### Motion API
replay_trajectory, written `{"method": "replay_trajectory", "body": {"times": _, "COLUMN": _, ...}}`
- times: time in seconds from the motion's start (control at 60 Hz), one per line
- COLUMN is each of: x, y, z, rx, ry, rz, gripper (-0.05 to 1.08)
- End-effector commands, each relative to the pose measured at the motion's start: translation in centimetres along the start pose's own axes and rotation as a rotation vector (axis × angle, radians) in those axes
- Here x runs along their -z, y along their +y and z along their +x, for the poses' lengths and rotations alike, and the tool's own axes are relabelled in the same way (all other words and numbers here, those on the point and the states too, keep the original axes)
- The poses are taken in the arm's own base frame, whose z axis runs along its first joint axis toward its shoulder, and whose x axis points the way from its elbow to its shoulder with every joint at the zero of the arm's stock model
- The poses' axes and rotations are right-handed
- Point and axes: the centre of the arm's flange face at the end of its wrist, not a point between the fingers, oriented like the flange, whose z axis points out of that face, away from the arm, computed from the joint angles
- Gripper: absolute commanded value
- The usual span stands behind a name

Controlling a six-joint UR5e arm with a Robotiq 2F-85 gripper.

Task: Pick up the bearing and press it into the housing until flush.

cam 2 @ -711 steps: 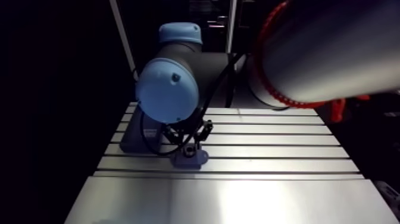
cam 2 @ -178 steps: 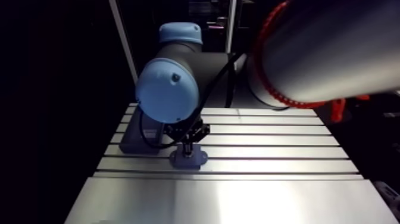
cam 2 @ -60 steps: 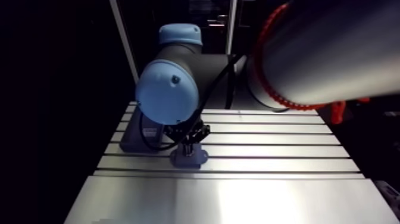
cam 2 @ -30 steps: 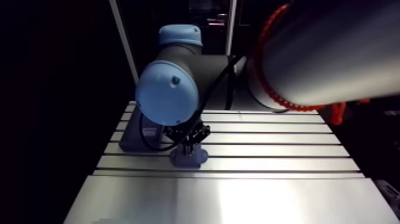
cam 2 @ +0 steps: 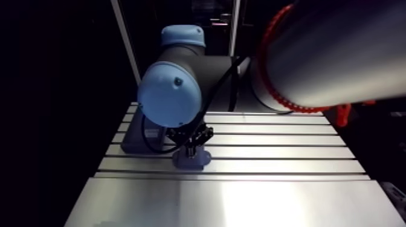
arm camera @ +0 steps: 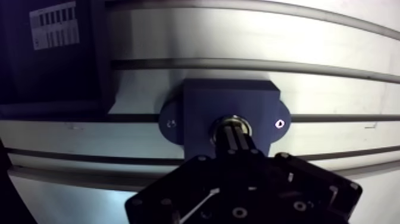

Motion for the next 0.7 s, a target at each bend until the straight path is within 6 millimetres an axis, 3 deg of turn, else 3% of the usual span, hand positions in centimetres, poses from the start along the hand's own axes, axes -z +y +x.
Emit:
{"method": "replay_trajectory", "body": {"times": 0.017, "x": -0.07, "y": 0.00, "z": 0.00, "rx": 0.002, "ry": -0.002, "rz": 0.000, "gripper": 1.07}}
{"method": "replay_trajectory", "body": {"times": 0.7, "x": -0.36, "y": -0.05, "z": 0.04, "rx": 0.005, "ry": -0.007, "rz": -0.001, "gripper": 1.07}}
